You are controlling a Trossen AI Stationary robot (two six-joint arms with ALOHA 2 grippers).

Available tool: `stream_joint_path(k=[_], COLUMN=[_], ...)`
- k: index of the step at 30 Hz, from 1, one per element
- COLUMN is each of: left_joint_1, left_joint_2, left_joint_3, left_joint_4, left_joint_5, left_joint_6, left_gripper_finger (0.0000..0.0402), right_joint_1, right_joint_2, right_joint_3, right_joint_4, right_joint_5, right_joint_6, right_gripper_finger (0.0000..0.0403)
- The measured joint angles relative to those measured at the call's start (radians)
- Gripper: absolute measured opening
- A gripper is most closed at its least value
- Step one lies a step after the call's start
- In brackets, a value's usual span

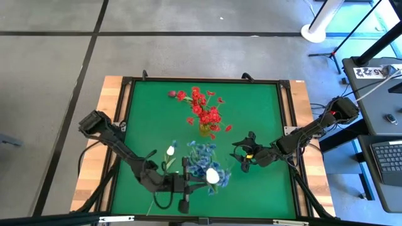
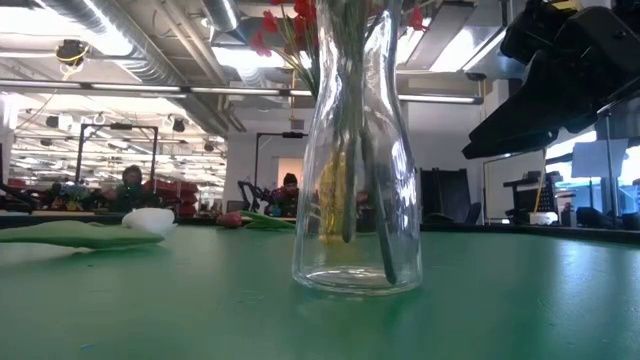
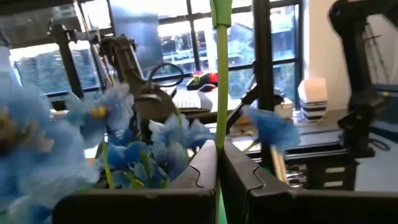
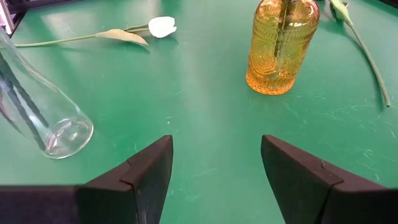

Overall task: Sort flowers into vase by color
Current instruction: Put the bottom white flower into the transparent vase

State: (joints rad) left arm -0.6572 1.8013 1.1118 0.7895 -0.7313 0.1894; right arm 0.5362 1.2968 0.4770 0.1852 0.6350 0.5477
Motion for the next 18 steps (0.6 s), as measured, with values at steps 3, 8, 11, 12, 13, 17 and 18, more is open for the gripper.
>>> stream_joint_path(k=[3,8,11,12,13,17,18], left_joint_1=[0.018,0.025,0.024,0.024,0.024,0.017,0.012], left_joint_2=[0.021,0.052,0.079,0.086,0.091,0.092,0.092], left_joint_3=[0.000,0.000,0.000,0.000,0.000,0.000,0.000], left_joint_4=[-0.002,-0.006,-0.023,-0.032,-0.041,-0.124,-0.143], left_joint_5=[0.008,0.008,-0.008,-0.014,-0.020,-0.061,-0.085], left_joint_6=[-0.002,-0.037,-0.069,-0.080,-0.092,-0.155,-0.160], left_gripper_finger=[0.0000,0.0000,0.0000,0.0000,0.0000,0.0001,0.0005], right_joint_1=[0.000,0.000,0.000,0.000,0.000,0.000,0.000], right_joint_2=[0.000,0.000,0.000,0.000,0.000,0.000,0.000], right_joint_3=[0.000,0.000,0.000,0.000,0.000,0.000,0.000], right_joint_4=[0.000,0.000,-0.001,0.000,-0.001,-0.001,-0.001], right_joint_5=[-0.001,-0.010,-0.011,-0.011,-0.011,-0.018,-0.019], right_joint_6=[0.001,0.001,0.001,0.001,0.001,0.001,0.001], right_gripper_finger=[0.0243,0.0243,0.0243,0.0243,0.0243,0.0243,0.0243])
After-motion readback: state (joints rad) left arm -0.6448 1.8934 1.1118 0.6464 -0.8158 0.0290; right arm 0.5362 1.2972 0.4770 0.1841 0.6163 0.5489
